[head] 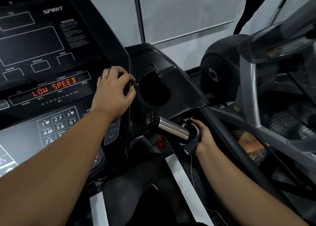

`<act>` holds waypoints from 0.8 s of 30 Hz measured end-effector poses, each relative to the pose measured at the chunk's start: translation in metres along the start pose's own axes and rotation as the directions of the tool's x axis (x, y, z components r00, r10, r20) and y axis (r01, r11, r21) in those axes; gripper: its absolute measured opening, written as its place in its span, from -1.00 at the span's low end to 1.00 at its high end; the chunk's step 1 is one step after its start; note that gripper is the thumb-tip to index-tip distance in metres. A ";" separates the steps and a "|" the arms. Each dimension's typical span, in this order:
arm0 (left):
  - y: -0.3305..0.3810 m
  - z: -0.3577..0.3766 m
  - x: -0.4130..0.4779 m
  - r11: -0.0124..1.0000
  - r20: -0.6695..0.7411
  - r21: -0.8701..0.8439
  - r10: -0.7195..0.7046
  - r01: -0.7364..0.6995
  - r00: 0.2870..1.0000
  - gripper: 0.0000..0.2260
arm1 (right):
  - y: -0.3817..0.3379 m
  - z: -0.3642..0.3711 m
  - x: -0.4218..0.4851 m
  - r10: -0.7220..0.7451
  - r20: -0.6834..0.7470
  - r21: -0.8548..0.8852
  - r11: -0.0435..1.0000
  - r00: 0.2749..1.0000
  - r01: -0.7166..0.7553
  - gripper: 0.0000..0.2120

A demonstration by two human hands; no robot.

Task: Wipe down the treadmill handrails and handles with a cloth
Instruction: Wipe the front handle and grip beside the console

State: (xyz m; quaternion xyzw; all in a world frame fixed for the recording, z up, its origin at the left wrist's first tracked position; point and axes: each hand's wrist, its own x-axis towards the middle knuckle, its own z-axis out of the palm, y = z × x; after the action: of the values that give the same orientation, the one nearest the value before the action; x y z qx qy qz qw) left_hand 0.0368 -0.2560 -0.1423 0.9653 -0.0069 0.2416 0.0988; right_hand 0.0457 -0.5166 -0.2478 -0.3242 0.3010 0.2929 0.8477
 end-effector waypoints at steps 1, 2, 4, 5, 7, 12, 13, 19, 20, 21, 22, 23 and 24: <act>0.000 0.000 0.000 1.000 -0.003 0.002 0.000 0.000 1.000 -0.80 | 0.000 0.000 0.000 -0.013 0.003 0.006 1.000 1.000 0.013 -0.62; 0.000 0.000 0.000 1.000 -0.006 0.005 0.000 0.000 1.000 -0.80 | 0.000 0.001 0.000 -0.025 -0.002 0.005 1.000 1.000 0.025 -0.65; 0.000 0.000 0.000 1.000 -0.009 0.006 0.001 -0.001 1.000 -0.80 | 0.000 0.002 -0.001 -0.039 -0.015 -0.022 0.999 0.999 0.038 -0.68; 0.001 0.000 0.000 1.000 -0.009 0.005 0.001 -0.001 1.000 -0.81 | 0.000 0.001 0.000 -0.035 -0.017 -0.043 0.998 0.999 0.034 -0.70; 0.001 0.000 0.000 1.000 -0.009 0.007 0.001 -0.001 1.000 -0.81 | 0.000 0.000 0.000 -0.025 -0.030 -0.071 0.997 0.999 0.023 -0.69; 0.000 -0.001 0.000 1.000 -0.009 0.013 0.002 -0.001 1.000 -0.79 | -0.003 0.004 0.005 -0.051 -0.088 -0.199 0.979 0.995 0.032 -0.66; 0.000 -0.001 0.000 1.000 -0.008 0.013 0.000 0.000 1.000 -0.79 | -0.002 0.007 0.005 -0.059 -0.093 -0.222 0.974 0.994 0.037 -0.67; 0.000 0.000 -0.001 1.000 -0.011 0.006 0.000 0.000 1.000 -0.79 | 0.004 0.007 0.012 -0.055 -0.131 -0.263 0.964 0.990 0.019 -0.65; 0.000 0.000 -0.001 1.000 -0.011 0.005 0.000 0.000 1.000 -0.79 | 0.003 0.007 0.013 -0.050 -0.132 -0.252 0.968 0.990 0.016 -0.65; 0.000 0.000 -0.001 1.000 -0.010 0.006 0.000 0.000 1.000 -0.79 | 0.002 0.007 0.013 -0.040 -0.136 -0.239 0.971 0.990 0.007 -0.65; 0.000 0.000 0.000 1.000 -0.010 0.006 0.001 -0.001 1.000 -0.79 | 0.000 0.006 0.013 -0.025 -0.137 -0.224 0.974 0.990 -0.006 -0.66; 0.000 0.000 0.000 1.000 -0.010 0.006 0.000 0.000 1.000 -0.79 | -0.002 0.006 0.011 -0.009 -0.128 -0.206 0.978 0.992 -0.018 -0.67; 0.000 0.000 0.000 1.000 -0.012 0.005 0.000 0.000 1.000 -0.79 | -0.004 0.005 0.010 0.000 -0.118 -0.193 0.981 0.993 -0.023 -0.70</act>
State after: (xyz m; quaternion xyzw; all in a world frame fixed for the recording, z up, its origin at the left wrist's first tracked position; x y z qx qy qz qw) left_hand 0.0365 -0.2558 -0.1425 0.9641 -0.0055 0.2472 0.0965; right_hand 0.0567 -0.5128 -0.2505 -0.4200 0.3221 0.3064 0.7912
